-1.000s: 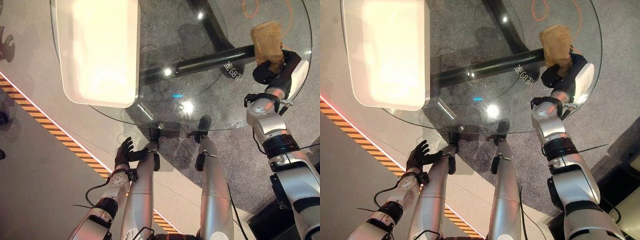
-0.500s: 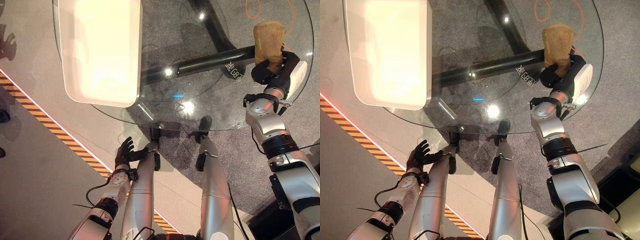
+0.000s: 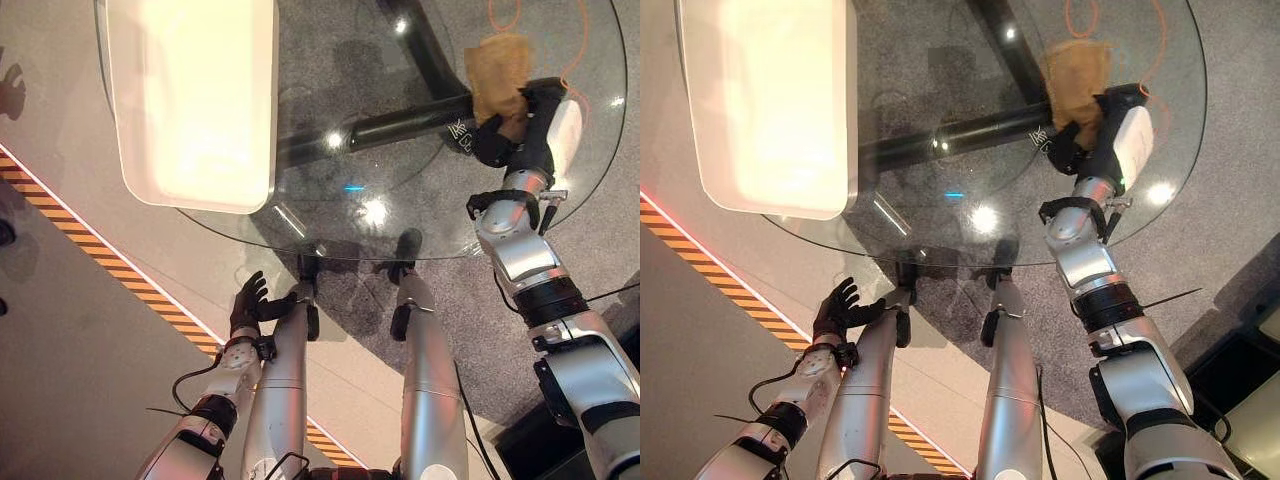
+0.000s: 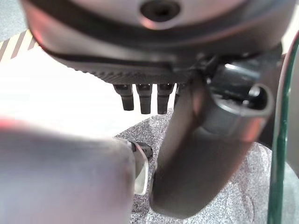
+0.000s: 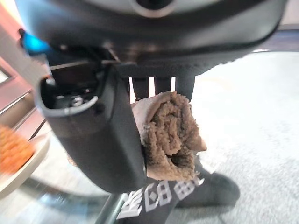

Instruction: Wipe the table with a cloth and put it in the basket.

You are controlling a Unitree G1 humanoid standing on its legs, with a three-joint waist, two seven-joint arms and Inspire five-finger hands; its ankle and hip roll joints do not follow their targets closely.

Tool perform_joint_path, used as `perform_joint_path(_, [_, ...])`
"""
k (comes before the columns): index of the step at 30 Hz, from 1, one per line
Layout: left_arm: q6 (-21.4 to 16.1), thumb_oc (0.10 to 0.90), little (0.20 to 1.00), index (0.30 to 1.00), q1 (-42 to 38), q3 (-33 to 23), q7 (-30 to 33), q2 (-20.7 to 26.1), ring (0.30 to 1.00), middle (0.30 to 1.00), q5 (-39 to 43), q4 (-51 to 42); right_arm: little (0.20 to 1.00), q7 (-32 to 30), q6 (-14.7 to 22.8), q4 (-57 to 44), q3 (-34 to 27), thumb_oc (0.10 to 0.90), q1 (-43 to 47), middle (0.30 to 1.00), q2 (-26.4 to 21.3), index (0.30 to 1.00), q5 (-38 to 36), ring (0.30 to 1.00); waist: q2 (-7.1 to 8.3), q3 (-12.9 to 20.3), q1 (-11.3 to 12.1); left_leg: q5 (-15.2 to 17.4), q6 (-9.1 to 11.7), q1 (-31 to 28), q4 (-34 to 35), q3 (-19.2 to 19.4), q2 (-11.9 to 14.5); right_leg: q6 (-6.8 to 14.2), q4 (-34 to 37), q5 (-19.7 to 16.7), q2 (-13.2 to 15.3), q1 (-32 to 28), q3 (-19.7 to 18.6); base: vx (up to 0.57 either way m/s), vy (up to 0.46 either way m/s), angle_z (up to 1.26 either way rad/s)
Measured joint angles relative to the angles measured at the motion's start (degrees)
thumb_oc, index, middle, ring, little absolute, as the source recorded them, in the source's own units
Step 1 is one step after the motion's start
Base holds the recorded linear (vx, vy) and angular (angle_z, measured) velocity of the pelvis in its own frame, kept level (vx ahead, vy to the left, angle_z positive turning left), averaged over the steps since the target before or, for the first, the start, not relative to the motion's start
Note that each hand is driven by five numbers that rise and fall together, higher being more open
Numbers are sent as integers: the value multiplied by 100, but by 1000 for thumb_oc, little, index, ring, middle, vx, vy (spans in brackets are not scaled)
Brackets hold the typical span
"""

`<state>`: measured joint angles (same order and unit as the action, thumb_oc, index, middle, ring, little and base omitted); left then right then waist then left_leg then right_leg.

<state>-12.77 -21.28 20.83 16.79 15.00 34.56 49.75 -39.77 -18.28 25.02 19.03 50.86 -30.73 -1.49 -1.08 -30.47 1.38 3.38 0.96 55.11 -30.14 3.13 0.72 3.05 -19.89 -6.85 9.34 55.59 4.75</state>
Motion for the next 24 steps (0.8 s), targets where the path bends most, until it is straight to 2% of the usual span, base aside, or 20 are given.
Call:
perform_joint_path(12, [19,800,900,900,8,50,14,-9,900,900,-166,22,200,640,-340,-114,251,100,199,300,112,300,469,300,-52,19,10,-92,143,-64,121,-141,39,-78,-94,70,-33,-27,129,-3,1,2])
perform_joint_path(18, [35,800,900,900,38,84,28,-77,900,900,-175,30,200,1061,-368,-258,531,100,256,300,137,300,648,300,-155,46,63,-133,231,-115,209,-221,87,-136,-138,108,-88,-41,156,2,0,1])
perform_joint_path(20, [52,800,900,900,39,84,40,-94,900,900,-178,28,200,1291,-367,-340,545,100,255,300,137,300,654,300,-172,55,75,-155,238,-114,218,-254,100,-154,-151,120,-99,-41,187,12,2,3])
perform_joint_path(24, [85,800,900,900,39,104,132,-114,900,900,-297,-2,200,1921,-324,-664,1005,100,238,300,145,300,658,300,-203,73,98,-170,268,-108,234,-320,116,-201,-202,166,-107,-35,261,15,0,5])
